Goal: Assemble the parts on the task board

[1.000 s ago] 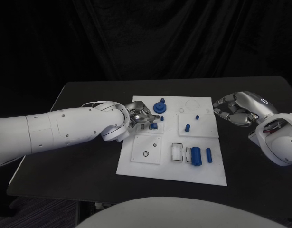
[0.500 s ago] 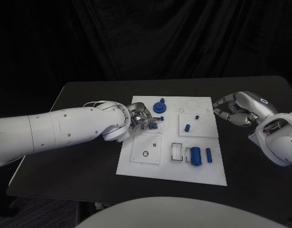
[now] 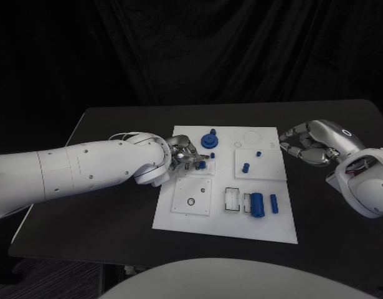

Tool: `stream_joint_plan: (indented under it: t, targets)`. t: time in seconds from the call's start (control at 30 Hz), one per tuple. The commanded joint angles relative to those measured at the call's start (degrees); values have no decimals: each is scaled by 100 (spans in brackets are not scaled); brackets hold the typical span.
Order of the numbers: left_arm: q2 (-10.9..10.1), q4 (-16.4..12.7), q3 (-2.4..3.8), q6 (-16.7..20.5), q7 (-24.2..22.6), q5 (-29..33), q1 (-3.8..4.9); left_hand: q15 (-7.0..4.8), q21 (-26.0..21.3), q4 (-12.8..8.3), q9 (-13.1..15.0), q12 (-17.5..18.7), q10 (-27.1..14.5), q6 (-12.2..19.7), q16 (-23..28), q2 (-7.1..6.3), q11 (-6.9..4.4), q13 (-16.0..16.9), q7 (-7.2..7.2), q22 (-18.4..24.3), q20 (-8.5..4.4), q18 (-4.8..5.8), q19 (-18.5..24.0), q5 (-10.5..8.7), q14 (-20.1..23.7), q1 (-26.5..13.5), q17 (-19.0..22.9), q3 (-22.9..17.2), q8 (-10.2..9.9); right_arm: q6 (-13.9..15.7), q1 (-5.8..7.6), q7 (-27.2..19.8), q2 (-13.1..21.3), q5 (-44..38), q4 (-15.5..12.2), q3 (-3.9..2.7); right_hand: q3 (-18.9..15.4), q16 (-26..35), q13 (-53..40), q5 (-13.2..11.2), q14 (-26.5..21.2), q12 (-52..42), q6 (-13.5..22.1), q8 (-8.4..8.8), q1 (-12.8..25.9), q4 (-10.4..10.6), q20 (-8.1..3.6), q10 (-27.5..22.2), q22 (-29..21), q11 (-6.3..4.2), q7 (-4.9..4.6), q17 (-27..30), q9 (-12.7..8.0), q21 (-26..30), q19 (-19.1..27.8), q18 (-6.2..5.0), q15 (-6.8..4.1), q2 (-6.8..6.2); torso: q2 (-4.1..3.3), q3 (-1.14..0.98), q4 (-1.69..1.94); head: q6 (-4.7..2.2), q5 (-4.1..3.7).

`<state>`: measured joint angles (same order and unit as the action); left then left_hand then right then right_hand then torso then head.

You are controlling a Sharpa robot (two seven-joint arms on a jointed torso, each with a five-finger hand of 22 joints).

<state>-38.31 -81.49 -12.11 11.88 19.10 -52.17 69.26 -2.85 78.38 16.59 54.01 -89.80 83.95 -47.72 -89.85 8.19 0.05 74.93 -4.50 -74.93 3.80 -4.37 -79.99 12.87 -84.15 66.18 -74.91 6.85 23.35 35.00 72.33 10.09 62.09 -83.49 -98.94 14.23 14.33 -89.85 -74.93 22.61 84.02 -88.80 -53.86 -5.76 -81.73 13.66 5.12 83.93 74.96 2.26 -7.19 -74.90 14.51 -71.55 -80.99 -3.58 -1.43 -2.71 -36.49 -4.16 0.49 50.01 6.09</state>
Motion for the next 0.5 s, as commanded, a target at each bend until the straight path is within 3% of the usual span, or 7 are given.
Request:
stream_joint_plan:
  t: [0.03, 0.5]
  targets:
    - [14, 1, 4, -84, 34, 9, -5, 38, -28, -1, -8, -20, 605, -44, -15, 61, 36, 1507, 13, -671, 18, 62, 12, -25, -585, -7, -1509, 32, -41, -19, -12, 86, 10, 1, -17, -3, 44, 10, -1289, 28, 583, 40, -36, 20, -13, 4, 0, 457, 853, 43, -21, -1476, -11, 44, 24, -84, 35, 50, -3, -2, 1, -1, 6]
    - [37, 43, 4, -262, 190, 9, -6, 40, -56, -18, -57, -20, 605, -46, -15, 53, 40, 1507, 9, -659, 20, 55, 32, -39, -585, 20, -1509, 32, -95, -32, -12, 91, 12, 10, -22, -3, 44, 10, -1289, 28, 583, 40, -36, 20, -13, 4, 0, 457, 853, 43, -21, -1476, -11, 44, 24, -84, 35, 50, 0, 0, 0, -1, 0]
